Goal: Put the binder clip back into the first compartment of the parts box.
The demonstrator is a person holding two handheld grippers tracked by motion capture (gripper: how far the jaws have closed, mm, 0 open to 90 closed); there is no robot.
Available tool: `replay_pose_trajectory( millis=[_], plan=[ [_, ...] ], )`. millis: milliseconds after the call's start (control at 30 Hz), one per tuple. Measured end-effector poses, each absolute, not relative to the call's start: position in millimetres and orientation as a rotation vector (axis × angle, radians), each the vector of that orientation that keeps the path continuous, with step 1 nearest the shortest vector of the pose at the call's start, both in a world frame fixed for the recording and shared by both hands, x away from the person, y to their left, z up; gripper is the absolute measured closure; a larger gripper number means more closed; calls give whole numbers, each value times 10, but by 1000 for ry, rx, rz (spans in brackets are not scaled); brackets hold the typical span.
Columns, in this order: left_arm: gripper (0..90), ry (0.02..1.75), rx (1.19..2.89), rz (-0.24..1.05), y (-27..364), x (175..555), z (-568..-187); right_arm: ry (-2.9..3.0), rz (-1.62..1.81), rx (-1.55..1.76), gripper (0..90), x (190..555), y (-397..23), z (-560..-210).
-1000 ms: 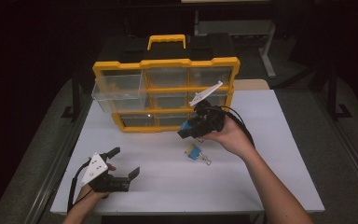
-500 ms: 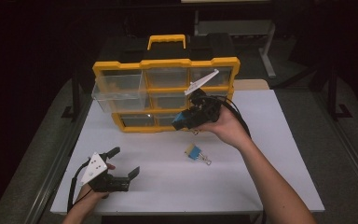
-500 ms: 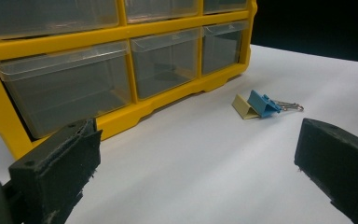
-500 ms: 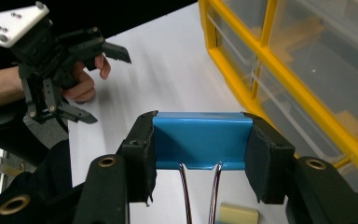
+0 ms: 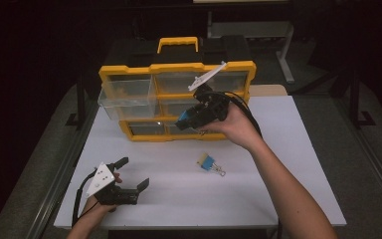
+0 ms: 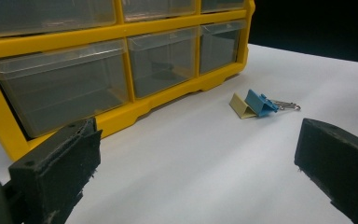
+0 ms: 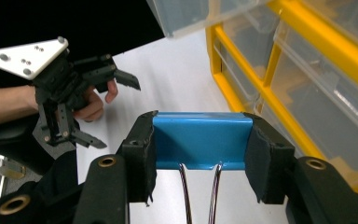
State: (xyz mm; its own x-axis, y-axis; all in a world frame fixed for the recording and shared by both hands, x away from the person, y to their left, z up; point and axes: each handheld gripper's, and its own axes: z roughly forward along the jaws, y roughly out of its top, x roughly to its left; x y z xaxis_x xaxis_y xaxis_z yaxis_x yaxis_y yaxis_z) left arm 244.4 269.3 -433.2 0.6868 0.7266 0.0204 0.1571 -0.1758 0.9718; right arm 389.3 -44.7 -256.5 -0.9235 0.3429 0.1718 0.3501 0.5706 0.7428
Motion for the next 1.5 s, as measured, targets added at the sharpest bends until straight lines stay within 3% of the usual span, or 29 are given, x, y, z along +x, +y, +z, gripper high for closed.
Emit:
replay_pose_trajectory(
  millis=[1000,1500],
  plan=[
    [0,710,1713,600,2686,2436,-4336,-2751,-1402,-586,489,4057,-269,-1996],
    [0,713,1706,597,2686,2436,-4339,-2760,-1426,-541,489,4124,11,-1642]
  ],
)
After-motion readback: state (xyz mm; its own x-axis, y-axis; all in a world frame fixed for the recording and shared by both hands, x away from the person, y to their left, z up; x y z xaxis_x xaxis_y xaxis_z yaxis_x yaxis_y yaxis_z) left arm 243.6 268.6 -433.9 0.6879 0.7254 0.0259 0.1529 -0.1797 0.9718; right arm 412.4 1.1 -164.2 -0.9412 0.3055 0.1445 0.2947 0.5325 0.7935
